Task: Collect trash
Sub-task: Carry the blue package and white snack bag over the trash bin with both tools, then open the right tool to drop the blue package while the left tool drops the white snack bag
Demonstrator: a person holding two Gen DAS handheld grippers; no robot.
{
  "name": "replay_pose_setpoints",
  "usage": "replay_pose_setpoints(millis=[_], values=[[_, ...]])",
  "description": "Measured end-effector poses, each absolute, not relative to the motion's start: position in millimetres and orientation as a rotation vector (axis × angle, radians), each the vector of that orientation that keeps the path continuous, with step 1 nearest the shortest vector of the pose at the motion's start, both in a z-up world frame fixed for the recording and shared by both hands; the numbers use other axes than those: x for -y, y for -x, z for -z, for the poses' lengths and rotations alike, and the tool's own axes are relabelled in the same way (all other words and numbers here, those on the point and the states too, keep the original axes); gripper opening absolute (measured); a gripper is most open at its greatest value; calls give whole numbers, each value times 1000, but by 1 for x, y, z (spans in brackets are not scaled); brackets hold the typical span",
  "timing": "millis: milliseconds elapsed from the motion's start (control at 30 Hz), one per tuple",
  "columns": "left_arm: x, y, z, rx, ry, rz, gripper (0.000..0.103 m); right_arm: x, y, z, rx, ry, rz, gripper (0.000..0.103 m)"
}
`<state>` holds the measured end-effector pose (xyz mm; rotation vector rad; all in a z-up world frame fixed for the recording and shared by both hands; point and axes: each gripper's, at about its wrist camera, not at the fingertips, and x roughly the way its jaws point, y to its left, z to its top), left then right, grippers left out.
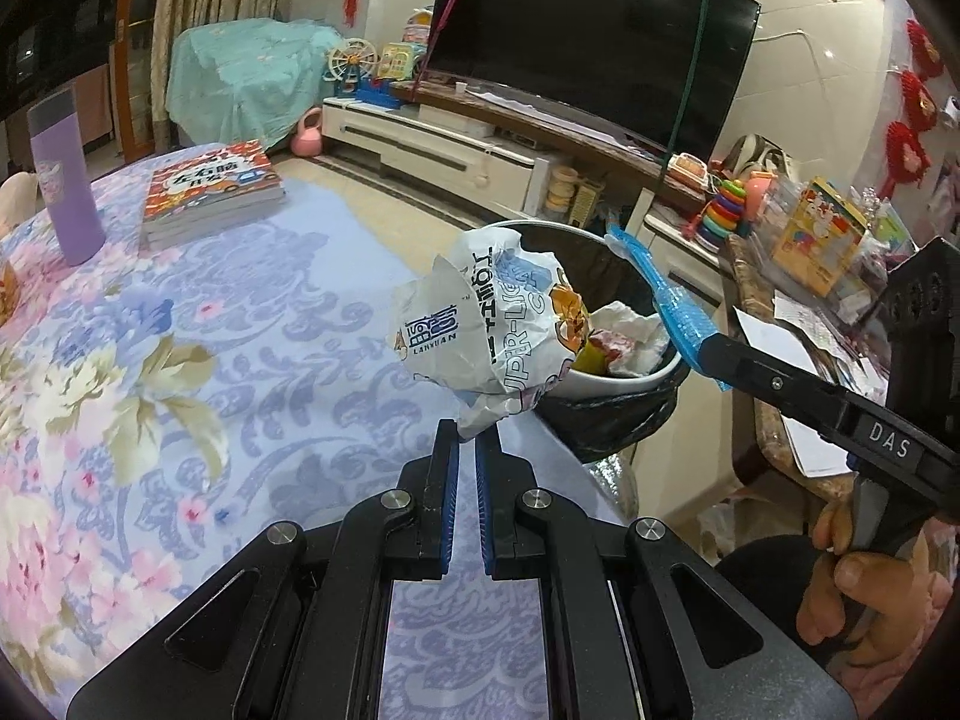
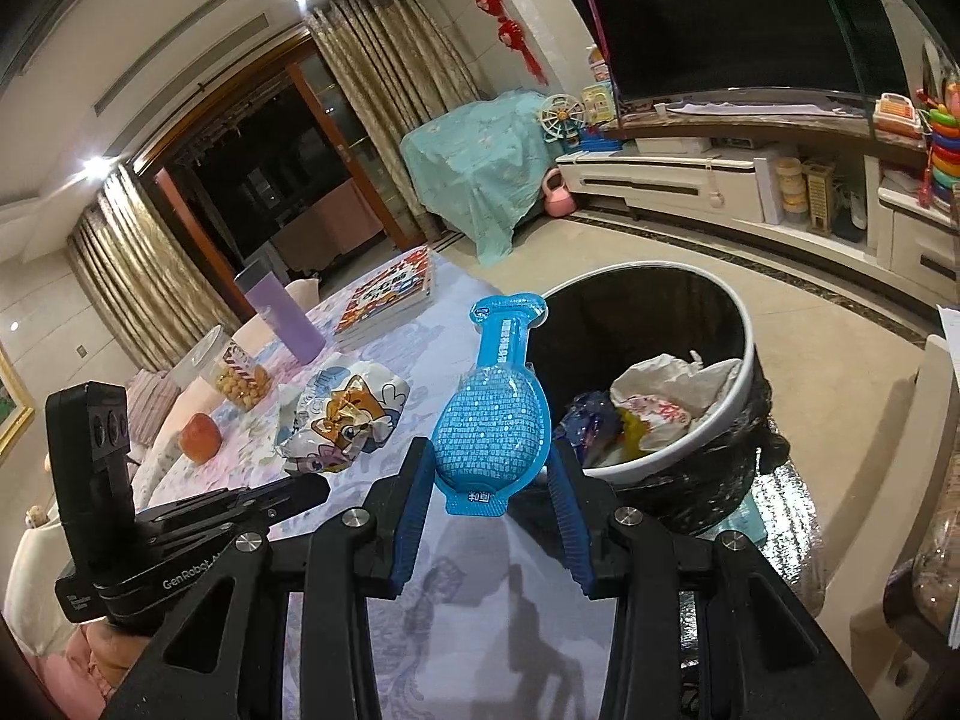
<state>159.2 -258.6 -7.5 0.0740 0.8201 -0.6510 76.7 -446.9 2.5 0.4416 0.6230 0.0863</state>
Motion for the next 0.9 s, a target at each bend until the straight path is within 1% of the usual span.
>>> replay_pose_setpoints(millis=[433,467,533,633,700,900], values=[[276,-163,4,-814,-89,672,5,461,-79,-7,-612,-443,-64,38],[278,-163,3,-814,-90,673,5,462,-79,-6,-611,-443,-64,37],[282,-165,2,-812,-92,676,5,464,-80,-6,-613,-446,-66,32],[288,-167,1,-810,-95,680,5,466,-83,-5,-619,-440,-60,27],[292,-169,1,-810,-99,683,5,469,-87,-4,-626,-441,-58,20],[298,-174,5,-819,-100,683,5,473,-88,1,-633,-450,-53,20]])
